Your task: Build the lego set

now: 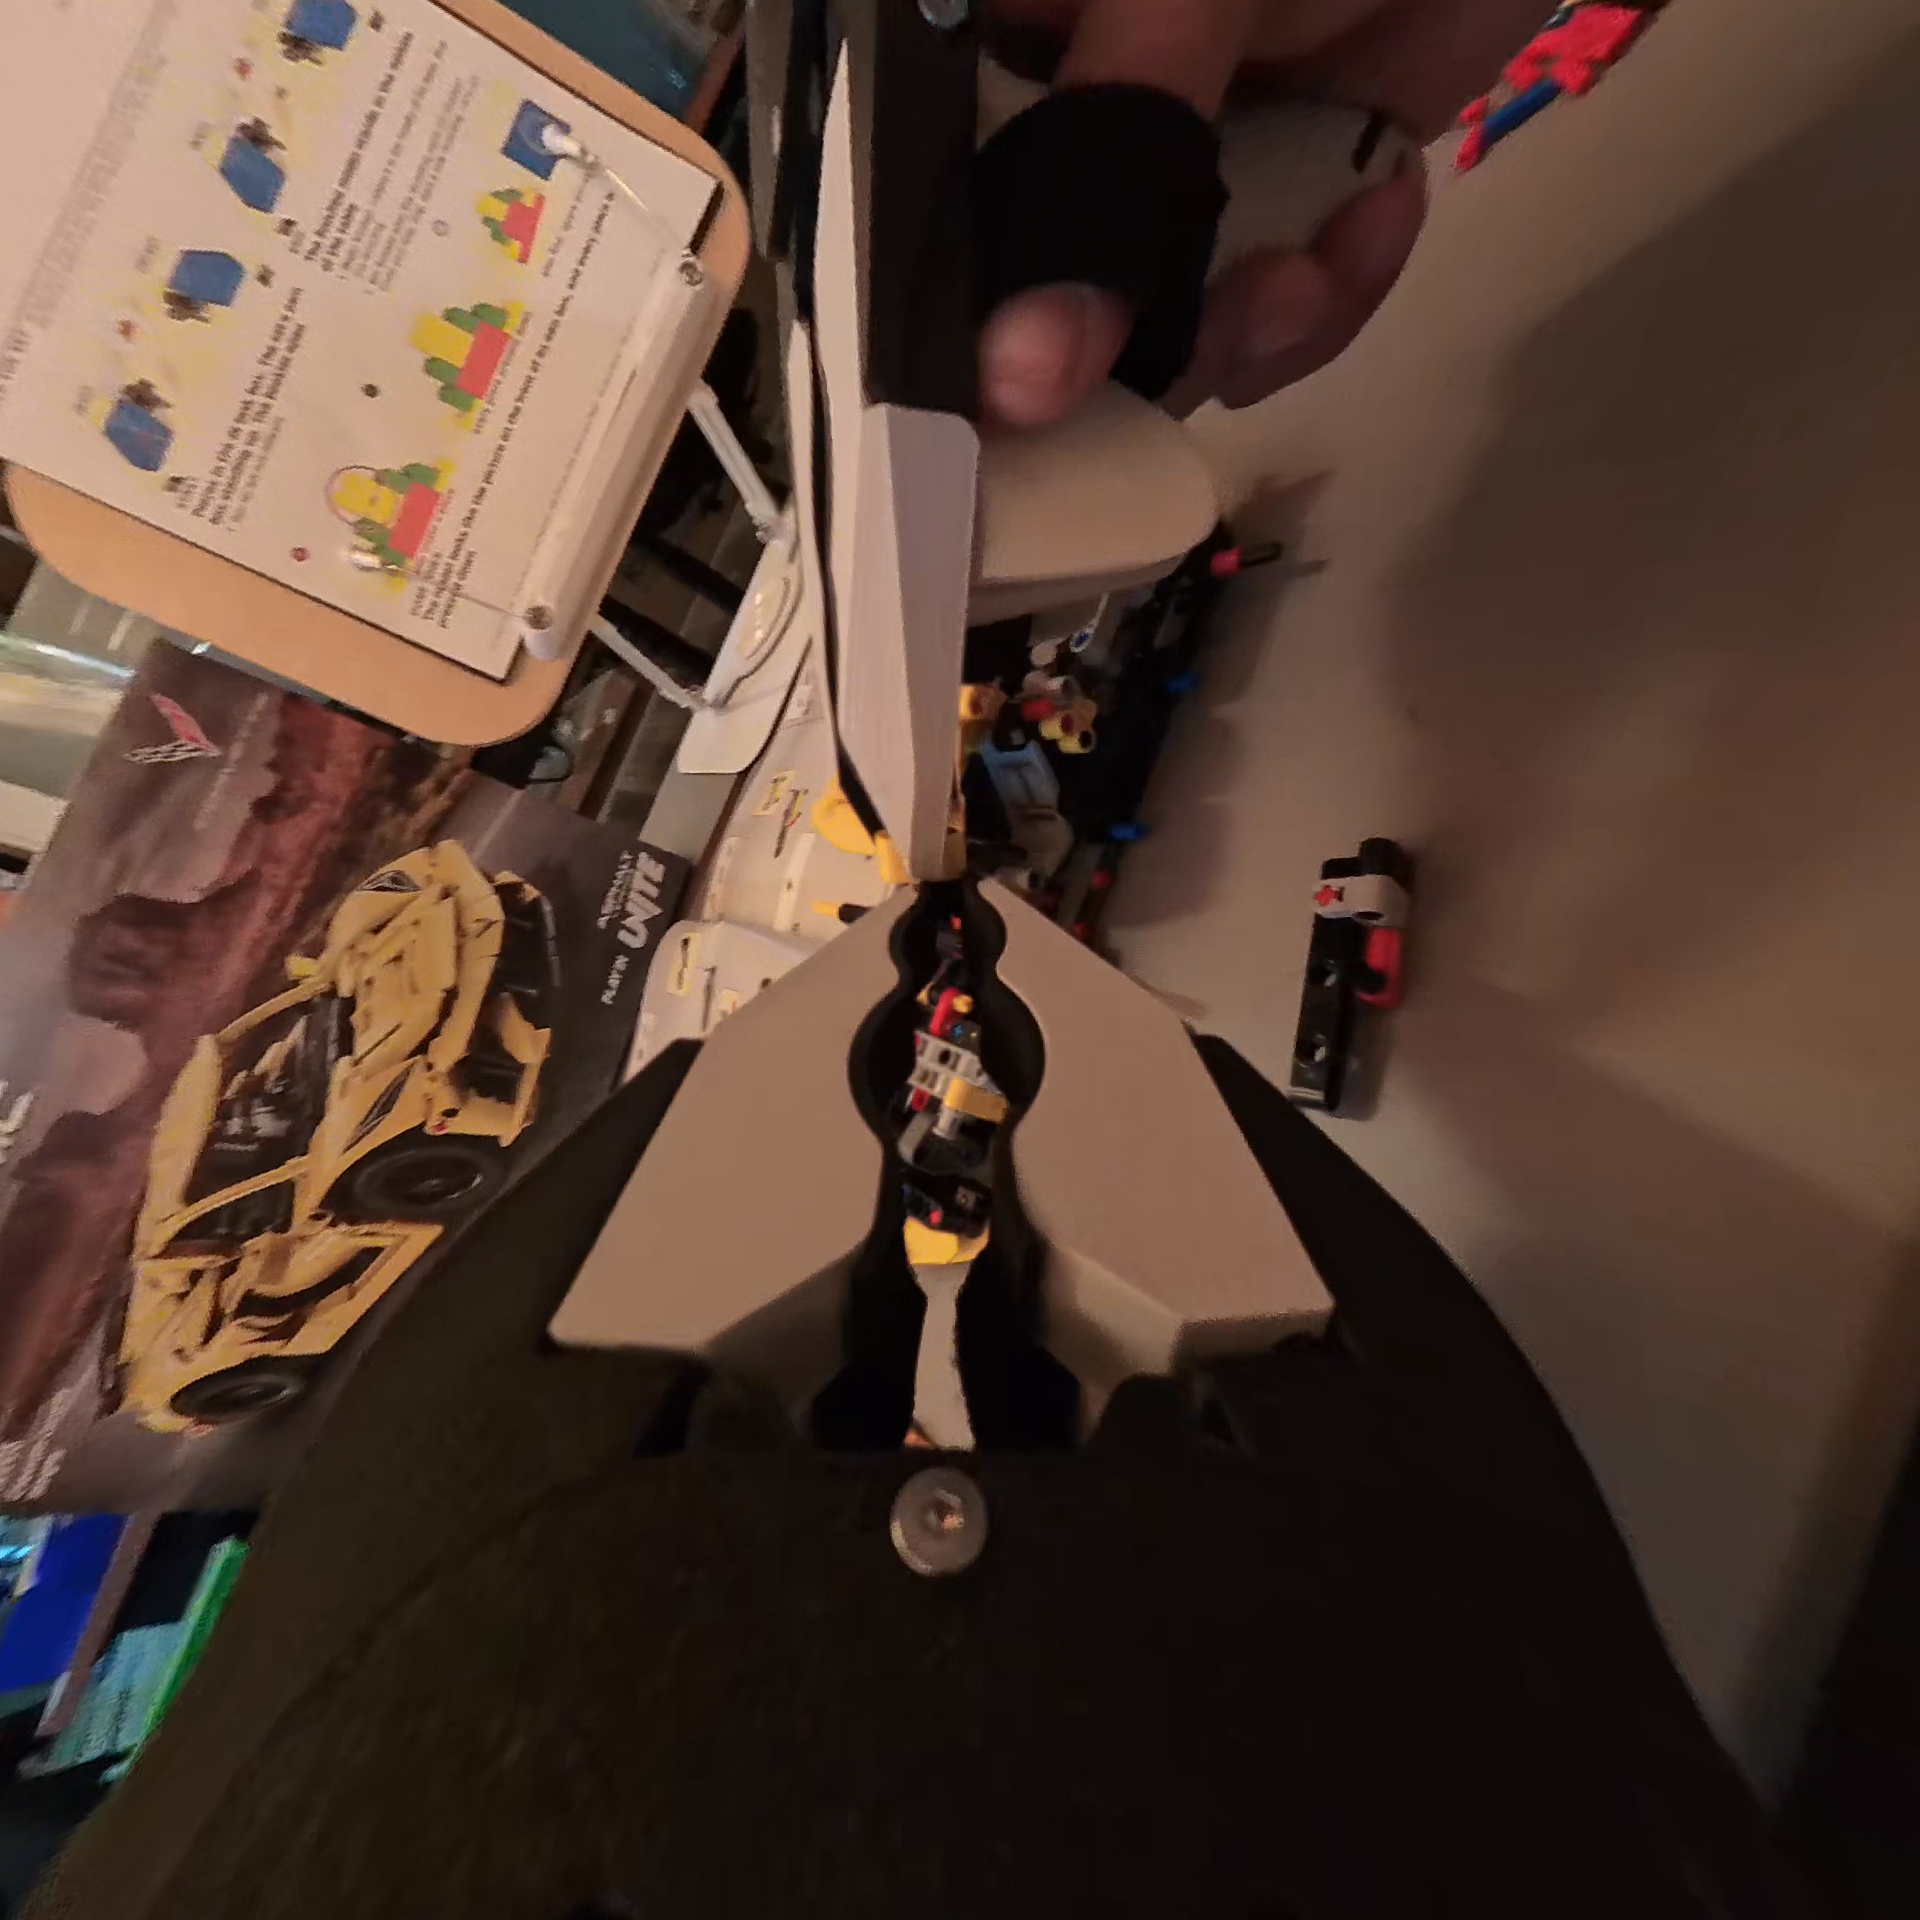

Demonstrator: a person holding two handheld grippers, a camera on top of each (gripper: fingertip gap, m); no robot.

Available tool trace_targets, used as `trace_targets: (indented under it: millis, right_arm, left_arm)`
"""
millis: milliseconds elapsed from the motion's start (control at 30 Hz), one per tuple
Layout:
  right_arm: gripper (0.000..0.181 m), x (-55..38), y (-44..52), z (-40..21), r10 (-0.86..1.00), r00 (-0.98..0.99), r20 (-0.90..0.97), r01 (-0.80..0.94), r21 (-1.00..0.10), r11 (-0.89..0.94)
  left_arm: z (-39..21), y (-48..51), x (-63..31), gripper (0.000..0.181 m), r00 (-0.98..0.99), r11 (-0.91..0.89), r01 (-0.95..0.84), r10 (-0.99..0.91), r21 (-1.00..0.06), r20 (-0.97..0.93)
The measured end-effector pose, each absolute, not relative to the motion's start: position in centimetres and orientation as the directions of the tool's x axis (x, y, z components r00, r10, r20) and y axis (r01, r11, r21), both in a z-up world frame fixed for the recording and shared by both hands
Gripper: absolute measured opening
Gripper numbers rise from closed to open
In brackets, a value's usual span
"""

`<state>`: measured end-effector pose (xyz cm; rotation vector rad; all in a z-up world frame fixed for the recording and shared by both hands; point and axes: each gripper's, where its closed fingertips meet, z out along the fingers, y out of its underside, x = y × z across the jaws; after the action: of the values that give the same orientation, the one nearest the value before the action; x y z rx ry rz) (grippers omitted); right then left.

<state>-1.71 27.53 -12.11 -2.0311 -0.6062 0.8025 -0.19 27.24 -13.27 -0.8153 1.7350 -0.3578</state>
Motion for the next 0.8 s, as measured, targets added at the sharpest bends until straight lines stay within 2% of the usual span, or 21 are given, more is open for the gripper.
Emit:
trace_targets:
  millis: [167, 300, 333, 367, 400, 500, 633, 800]
  right_arm:
    - [0.008, -1.6, 28.3, -11.1, 0.623, 0.673, -0.399, -0.002, -0.843, -0.537]
    - [0.007, -1.5, 28.5, -10.8, 0.589, 0.677, -0.441, -0.052, -0.827, -0.559]
    - [0.007, -1.3, 28.2, -11.2, 0.577, 0.703, -0.415, -0.023, -0.824, -0.566]
    - [0.007, -0.7, 27.8, -11.5, 0.55, 0.747, -0.372, 0.006, -0.824, -0.566]
    - [0.006, 0.2, 27.3, -11.9, 0.508, 0.804, -0.309, 0.04, -0.825, -0.564]
    - [0.007, 1.4, 24.8, -12.5, 0.41, 0.891, -0.197, 0.081, -0.819, -0.569]
    - [0.007, 0.0, 22.3, -13.7, 0.322, 0.92, -0.226, -0.003, -0.822, -0.569]
    - [0.007, -1.1, 20.3, -14.0, 0.244, 0.924, -0.296, -0.119, -0.826, -0.551]
  left_arm:
    - [-12.4, 28.1, 0.0, 0.003, -0.016, 0.736, -0.383, -0.61, -0.559, -0.792]
    - [-12.1, 28.2, 0.0, 0.004, 0.009, 0.704, -0.378, -0.646, -0.601, -0.763]
    - [-12.6, 28.1, -0.1, 0.004, -0.021, 0.676, -0.387, -0.686, -0.627, -0.727]
    - [-13.4, 28.1, -0.4, 0.012, -0.061, 0.625, -0.414, -0.744, -0.662, -0.665]
    - [-14.6, 27.7, -0.9, 0.02, -0.135, 0.567, -0.442, -0.808, -0.695, -0.573]
    - [-17.0, 25.5, -2.7, 0.025, -0.372, 0.394, -0.472, -0.9, -0.789, -0.227]
    - [-19.2, 24.9, -3.5, 0.028, -0.555, 0.38, -0.556, -0.832, -0.739, -0.01]
    - [-20.9, 24.3, -3.0, 0.026, -0.629, 0.432, -0.589, -0.775, -0.682, 0.052]
